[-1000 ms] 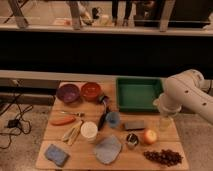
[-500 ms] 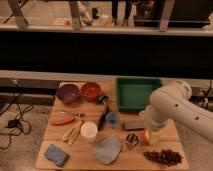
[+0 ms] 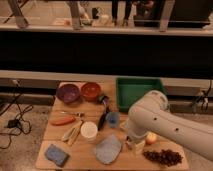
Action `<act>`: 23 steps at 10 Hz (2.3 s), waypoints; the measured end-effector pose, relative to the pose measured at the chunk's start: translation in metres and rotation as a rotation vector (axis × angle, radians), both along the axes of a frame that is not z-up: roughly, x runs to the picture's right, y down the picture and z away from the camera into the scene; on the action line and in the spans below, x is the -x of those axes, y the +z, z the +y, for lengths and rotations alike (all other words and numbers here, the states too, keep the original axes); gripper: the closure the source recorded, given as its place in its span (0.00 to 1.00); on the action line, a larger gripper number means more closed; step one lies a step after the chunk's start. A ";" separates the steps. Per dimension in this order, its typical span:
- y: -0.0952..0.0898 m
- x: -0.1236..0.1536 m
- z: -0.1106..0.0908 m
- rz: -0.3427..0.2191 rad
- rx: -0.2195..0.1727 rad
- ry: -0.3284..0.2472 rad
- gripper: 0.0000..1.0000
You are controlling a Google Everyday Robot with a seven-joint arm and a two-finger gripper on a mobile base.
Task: Place towel in table surface
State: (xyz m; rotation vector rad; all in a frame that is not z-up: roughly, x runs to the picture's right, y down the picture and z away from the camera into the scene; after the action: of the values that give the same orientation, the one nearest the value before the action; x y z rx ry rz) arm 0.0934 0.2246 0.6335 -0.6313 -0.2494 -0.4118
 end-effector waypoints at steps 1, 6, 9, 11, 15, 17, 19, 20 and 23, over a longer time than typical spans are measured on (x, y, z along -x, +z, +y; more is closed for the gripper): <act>0.001 0.016 0.011 -0.024 0.014 -0.022 0.20; 0.005 0.055 0.054 -0.099 0.070 -0.091 0.20; 0.007 0.083 0.071 -0.139 0.088 -0.131 0.20; 0.011 0.097 0.076 -0.154 0.095 -0.150 0.20; 0.034 0.124 0.077 -0.171 0.108 -0.169 0.20; 0.056 0.119 0.070 -0.144 0.116 -0.154 0.20; 0.086 0.108 0.068 -0.100 0.126 -0.130 0.20; 0.093 0.104 0.066 -0.081 0.131 -0.116 0.20; 0.113 0.081 0.067 -0.018 0.156 -0.081 0.20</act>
State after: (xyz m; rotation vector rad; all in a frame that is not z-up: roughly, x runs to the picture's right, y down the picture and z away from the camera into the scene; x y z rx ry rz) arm 0.0124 0.2917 0.7464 -0.7930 -0.2751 -0.4791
